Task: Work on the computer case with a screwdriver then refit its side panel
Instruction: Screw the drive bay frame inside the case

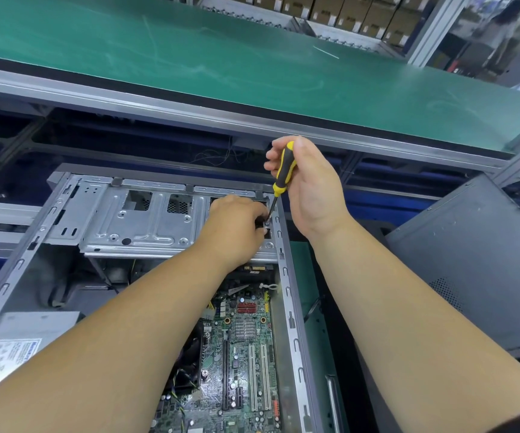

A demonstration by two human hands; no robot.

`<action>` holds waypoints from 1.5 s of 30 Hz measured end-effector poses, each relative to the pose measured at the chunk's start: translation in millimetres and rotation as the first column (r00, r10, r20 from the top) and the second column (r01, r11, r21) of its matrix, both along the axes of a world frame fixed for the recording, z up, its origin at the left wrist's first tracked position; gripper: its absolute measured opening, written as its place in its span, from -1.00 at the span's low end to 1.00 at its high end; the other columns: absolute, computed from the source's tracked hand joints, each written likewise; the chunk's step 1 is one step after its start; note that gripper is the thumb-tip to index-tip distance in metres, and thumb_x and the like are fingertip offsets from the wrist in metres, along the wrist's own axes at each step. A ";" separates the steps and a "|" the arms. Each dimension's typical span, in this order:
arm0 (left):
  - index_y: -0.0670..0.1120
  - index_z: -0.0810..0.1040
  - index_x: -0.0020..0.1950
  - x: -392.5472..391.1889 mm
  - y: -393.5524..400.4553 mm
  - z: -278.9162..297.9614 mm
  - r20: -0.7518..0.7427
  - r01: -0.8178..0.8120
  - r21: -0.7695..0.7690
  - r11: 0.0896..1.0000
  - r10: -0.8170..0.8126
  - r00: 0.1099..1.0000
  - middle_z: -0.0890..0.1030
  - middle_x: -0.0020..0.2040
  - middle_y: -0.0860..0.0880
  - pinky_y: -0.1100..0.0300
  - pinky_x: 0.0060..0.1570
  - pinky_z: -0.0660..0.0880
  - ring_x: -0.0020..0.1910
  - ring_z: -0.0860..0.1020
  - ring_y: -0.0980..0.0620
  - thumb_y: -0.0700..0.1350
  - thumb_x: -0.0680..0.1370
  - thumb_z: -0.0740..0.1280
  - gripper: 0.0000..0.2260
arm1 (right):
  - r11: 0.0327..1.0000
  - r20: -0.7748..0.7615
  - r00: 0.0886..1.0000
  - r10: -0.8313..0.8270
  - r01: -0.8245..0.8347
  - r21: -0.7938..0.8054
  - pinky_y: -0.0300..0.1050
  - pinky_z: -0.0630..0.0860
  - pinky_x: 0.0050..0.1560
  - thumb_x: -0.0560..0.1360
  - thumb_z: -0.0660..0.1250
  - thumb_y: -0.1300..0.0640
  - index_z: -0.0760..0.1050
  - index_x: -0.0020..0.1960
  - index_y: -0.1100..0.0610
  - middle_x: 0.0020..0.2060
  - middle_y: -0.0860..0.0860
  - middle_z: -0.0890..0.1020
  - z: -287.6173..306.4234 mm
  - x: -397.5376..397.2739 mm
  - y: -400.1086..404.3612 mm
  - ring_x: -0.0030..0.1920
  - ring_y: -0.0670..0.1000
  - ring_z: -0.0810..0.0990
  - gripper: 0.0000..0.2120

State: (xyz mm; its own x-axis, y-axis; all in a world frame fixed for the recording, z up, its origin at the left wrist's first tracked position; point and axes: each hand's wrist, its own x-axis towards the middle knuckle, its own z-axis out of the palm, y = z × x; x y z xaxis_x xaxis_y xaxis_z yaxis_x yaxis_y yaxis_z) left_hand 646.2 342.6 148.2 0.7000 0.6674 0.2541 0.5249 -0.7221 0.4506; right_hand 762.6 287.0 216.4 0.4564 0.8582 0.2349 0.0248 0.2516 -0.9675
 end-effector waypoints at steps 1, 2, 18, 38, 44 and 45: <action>0.03 0.61 0.10 0.1 0.2 -0.1 -0.001 0.001 0.000 1.000 -0.001 1.000 0.62 -0.02 0.04 0.05 0.19 0.32 0.11 0.46 -0.08 -0.04 0.52 0.37 -0.82 | 1.000 0.013 1.000 0.004 -0.004 -0.009 0.04 0.52 0.18 0.59 0.13 0.02 0.55 0.08 0.16 -0.09 0.01 0.64 0.5 -0.4 0.8 0.00 0.06 0.62 -0.71; 0.02 0.61 0.10 0.1 0.5 -0.2 -0.004 0.001 0.001 1.000 -0.001 1.000 0.62 -0.02 0.03 0.05 0.18 0.32 0.10 0.46 -0.08 -0.03 0.52 0.37 -0.83 | 1.000 0.023 1.000 0.011 -0.011 -0.016 0.04 0.53 0.21 0.59 0.16 0.03 0.55 0.08 0.16 -0.09 0.01 0.65 1.2 -1.0 1.6 0.02 0.08 0.64 -0.73; 0.01 0.63 0.12 0.3 0.0 -1.5 0.018 -0.003 -0.008 1.000 0.003 1.000 0.63 0.03 0.01 0.06 0.20 0.30 0.14 0.45 -0.09 -0.05 0.50 0.39 -0.80 | 0.998 -0.076 0.996 0.035 -0.031 0.048 -0.08 0.48 0.09 0.62 0.12 0.06 0.54 0.08 0.17 -0.10 0.03 0.62 -1.7 1.8 0.9 -0.07 -0.02 0.55 -0.73; 0.04 0.61 0.18 -0.3 -0.6 -0.2 0.025 -0.011 -0.025 1.000 0.011 1.000 0.63 0.08 0.02 0.04 0.26 0.30 0.19 0.44 -0.08 -0.05 0.51 0.38 -0.76 | 0.999 -0.069 0.997 0.040 -0.038 0.029 -0.04 0.53 0.10 0.63 0.13 0.09 0.55 0.09 0.15 -0.03 0.04 0.63 0.5 6.6 -4.5 -0.05 -0.01 0.55 -0.76; 0.04 0.61 0.18 0.1 -0.8 -0.4 0.011 -0.009 -0.026 1.000 0.009 1.000 0.63 0.08 0.01 0.02 0.25 0.31 0.18 0.45 -0.10 -0.04 0.52 0.37 -0.76 | 0.949 0.519 0.820 -0.243 0.311 -0.047 -0.23 0.52 -0.33 0.43 0.49 0.03 0.43 -0.17 0.13 -0.33 -0.07 0.50 17.8 5.1 -6.8 -0.35 -0.15 0.47 -0.73; 0.04 0.61 0.18 -0.1 -0.8 -0.3 0.009 -0.009 -0.024 1.000 0.009 1.000 0.63 0.08 0.01 0.02 0.25 0.33 0.18 0.45 -0.10 -0.04 0.52 0.37 -0.77 | 0.927 0.641 0.722 -0.261 0.372 -0.041 -0.18 0.47 -0.38 0.42 0.49 -0.04 0.37 -0.18 0.12 -0.37 -0.08 0.46 21.7 5.3 -6.8 -0.38 -0.13 0.42 -0.66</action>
